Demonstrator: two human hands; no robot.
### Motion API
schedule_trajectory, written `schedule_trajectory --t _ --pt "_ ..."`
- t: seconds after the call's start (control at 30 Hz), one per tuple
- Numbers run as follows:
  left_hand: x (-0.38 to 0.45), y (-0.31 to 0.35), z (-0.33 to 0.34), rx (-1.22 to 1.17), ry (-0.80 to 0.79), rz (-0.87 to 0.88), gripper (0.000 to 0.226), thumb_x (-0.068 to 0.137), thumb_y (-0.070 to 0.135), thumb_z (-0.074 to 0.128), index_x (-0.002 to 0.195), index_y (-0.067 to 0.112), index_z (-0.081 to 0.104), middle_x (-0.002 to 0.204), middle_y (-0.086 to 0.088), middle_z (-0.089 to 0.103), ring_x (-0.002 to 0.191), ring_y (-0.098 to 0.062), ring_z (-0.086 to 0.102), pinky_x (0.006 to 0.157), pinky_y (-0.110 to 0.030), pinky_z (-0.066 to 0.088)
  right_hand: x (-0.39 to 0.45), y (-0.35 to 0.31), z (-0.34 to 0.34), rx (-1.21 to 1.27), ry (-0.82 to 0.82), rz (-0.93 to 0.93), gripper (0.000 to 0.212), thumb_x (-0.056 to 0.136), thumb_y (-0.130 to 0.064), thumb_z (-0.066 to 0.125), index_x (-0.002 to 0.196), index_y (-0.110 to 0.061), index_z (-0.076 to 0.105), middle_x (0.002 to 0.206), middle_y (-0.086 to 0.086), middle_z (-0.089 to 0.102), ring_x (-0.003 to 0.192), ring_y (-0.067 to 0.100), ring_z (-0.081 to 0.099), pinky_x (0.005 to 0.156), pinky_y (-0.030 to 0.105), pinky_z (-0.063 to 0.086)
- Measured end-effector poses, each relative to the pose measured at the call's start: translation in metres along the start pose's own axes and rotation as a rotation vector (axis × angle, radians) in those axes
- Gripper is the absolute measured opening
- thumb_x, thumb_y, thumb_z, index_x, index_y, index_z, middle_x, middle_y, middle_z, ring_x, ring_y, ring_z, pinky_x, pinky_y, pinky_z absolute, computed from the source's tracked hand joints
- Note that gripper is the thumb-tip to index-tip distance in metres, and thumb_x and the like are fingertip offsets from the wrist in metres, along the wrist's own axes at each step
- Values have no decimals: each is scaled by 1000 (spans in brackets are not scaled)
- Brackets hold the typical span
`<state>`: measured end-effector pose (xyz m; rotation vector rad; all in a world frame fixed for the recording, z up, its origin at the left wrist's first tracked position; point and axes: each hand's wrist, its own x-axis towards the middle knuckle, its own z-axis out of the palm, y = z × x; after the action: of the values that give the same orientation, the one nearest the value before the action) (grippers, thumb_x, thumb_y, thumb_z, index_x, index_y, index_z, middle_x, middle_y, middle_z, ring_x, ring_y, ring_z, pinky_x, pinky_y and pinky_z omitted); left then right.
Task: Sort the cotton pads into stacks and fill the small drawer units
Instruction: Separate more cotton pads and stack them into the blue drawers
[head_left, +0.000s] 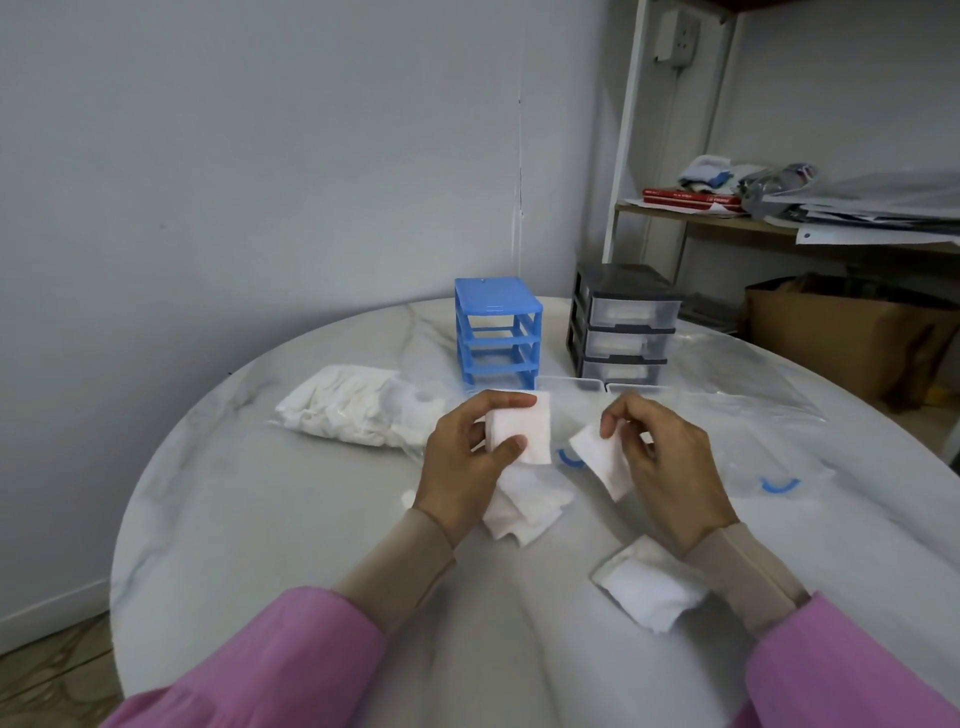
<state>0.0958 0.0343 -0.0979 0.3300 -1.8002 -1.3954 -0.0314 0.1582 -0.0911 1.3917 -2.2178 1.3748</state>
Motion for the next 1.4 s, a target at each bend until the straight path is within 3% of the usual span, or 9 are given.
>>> schedule_trajectory --t 0.23,0.33,0.5,0.67,0.8,0.93,1.03,1.2,1.4 --pt "-1 -3 1 15 -24 -12 38 83 -10 58 87 26 69 98 9 67 92 -3 59 81 -13 45 -1 -10 -3 169 12 86 29 82 8 54 83 -19 68 89 -13 60 81 -1 53 67 4 37" --pt "0 -5 2 15 -25 -24 35 86 -6 56 90 25 69 98 9 67 95 -9 59 88 -21 45 -1 -14 -3 322 28 85 31 82 7 58 83 -23 68 94 -16 64 79 -1 55 67 8 42" --pt "0 -4 3 -3 -38 -38 34 88 -7 53 92 23 68 100 9 66 93 -9 59 83 -18 45 -1 -14 -3 440 6 114 32 83 3 61 84 -27 69 89 -11 66 67 7 51 64 13 42" --pt "-1 -2 3 -44 -54 -68 39 82 -12 58 90 25 67 103 2 66 90 -18 64 77 -20 53 -1 -17 -3 560 -17 144 29 83 3 63 88 -26 69 84 13 64 65 11 51 68 23 46" --pt "0 -1 4 -57 -56 -60 39 79 -14 61 90 23 67 99 2 68 85 -10 66 72 -17 53 -3 -20 -2 663 -81 133 30 81 4 65 92 -24 67 83 -8 68 62 4 57 67 19 50" --pt "0 -1 4 -79 -59 -36 41 79 -15 61 89 25 64 83 20 70 81 0 66 74 -16 53 -4 -18 3 616 -132 116 32 79 2 69 97 -25 67 71 -8 68 62 8 60 67 18 49" --pt "0 0 5 -68 -106 -2 41 80 -14 60 94 24 64 88 21 70 88 -2 65 77 -18 52 -4 -16 6 528 -128 103 32 78 -4 71 100 -28 68 94 -3 69 74 16 62 70 20 49" --pt "-3 6 8 -139 -151 -6 44 81 -1 57 116 24 55 111 5 65 100 -7 63 81 -19 51 -3 -15 4 493 -75 63 37 76 -4 73 96 -35 68 94 -11 67 73 10 58 67 18 49" --pt "-6 10 7 -204 -188 -103 63 87 -15 44 136 24 38 101 -8 63 83 -10 63 76 -20 52 -4 -16 4 451 -54 3 39 74 -2 75 98 -32 65 100 -4 62 71 3 55 65 13 47"
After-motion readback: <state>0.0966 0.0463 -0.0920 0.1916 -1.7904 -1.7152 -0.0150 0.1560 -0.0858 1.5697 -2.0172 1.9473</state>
